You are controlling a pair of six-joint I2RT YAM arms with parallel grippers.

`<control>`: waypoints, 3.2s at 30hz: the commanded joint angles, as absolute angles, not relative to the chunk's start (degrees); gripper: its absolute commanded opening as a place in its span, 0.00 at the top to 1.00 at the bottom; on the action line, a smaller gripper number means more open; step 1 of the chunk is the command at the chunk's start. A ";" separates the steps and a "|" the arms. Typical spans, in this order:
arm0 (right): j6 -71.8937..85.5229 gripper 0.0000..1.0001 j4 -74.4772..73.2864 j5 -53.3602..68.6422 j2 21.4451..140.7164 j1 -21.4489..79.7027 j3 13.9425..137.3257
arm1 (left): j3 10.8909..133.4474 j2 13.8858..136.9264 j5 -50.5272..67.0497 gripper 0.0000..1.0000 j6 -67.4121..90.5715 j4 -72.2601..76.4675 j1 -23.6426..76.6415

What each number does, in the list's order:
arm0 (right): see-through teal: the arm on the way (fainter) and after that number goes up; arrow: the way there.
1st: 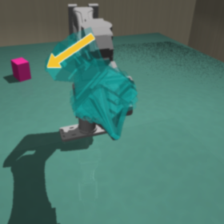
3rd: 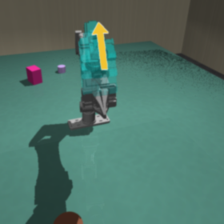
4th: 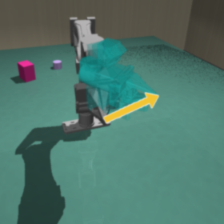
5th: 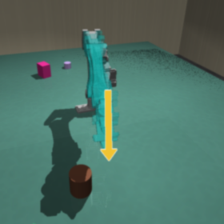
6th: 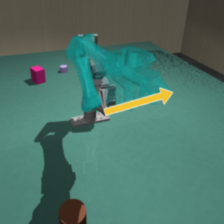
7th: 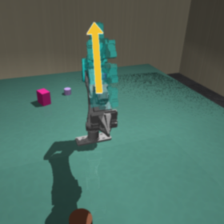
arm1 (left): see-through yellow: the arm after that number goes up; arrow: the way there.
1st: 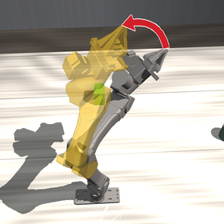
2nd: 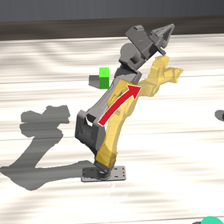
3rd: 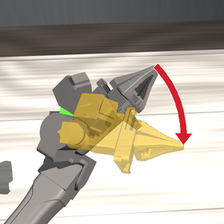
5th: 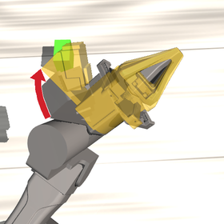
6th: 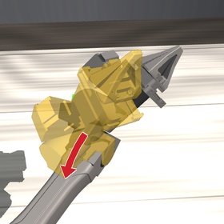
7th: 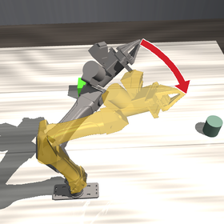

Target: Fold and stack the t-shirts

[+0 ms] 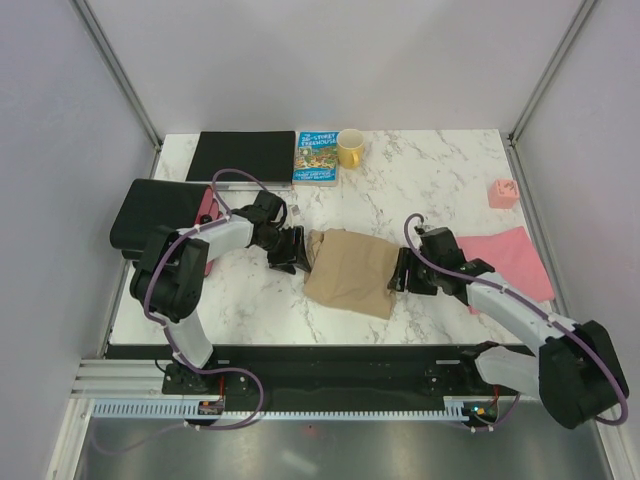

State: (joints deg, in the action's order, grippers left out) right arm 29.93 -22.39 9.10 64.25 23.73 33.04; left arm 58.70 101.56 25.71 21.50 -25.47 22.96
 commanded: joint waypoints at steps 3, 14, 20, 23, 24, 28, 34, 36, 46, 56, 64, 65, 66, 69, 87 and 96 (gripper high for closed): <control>34.54 0.33 -11.53 13.27 72.76 23.64 32.52 | 60.12 101.78 26.72 0.44 19.16 -25.14 22.94; 32.96 0.33 -14.49 12.14 72.17 23.47 37.87 | 59.24 101.16 26.19 0.45 18.55 -25.66 22.94; 32.70 0.34 -19.07 11.86 68.29 22.68 39.73 | 59.94 102.39 26.80 0.46 18.63 -25.58 22.94; 33.48 0.33 -17.94 12.22 69.87 22.59 38.67 | 60.56 102.74 27.25 0.46 18.63 -25.66 23.03; 33.57 0.33 -17.49 12.30 71.35 22.59 38.41 | 60.73 102.74 27.42 0.47 18.63 -25.75 22.94; 35.33 0.31 -14.24 11.87 74.35 22.59 37.09 | 60.47 102.48 27.42 0.47 18.46 -25.84 22.94; 34.89 0.31 -15.73 11.43 79.36 22.59 39.02 | 59.94 102.48 27.25 0.48 18.37 -25.84 22.94; 34.37 0.31 -17.83 9.41 79.71 22.59 39.20 | 60.03 102.48 27.33 0.48 18.37 -25.93 22.94; 36.47 0.31 -16.79 10.36 80.68 22.59 35.69 | 60.56 103.45 29.35 0.48 18.37 -25.84 22.94; 40.60 0.31 -6.42 16.08 87.88 22.59 31.20 | 60.56 103.62 31.46 0.49 18.11 -25.49 23.20; 39.46 0.35 -6.42 16.96 89.03 22.59 29.97 | 60.91 105.38 31.64 0.50 17.93 -25.58 23.73; 39.55 0.38 -6.24 17.22 89.29 22.59 29.80 | 61.08 105.73 31.81 0.50 17.84 -25.66 23.99; 39.72 0.39 -5.89 17.75 89.56 22.59 29.62 | 61.08 105.91 31.90 0.50 17.93 -25.58 24.17; 40.78 0.41 -3.35 19.24 90.35 22.59 28.57 | 61.26 106.26 31.73 0.50 17.75 -25.58 24.87; 44.65 0.98 6.51 20.66 95.37 22.85 28.22 | 61.61 107.49 30.32 0.51 17.31 -26.63 26.10; 42.98 1.00 0.09 13.28 84.12 22.85 30.67 | 61.87 104.42 23.83 0.50 18.63 -27.95 26.02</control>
State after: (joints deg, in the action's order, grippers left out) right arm 46.02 8.99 21.58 87.74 22.81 30.72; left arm 61.34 105.69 31.20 20.14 -26.50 25.69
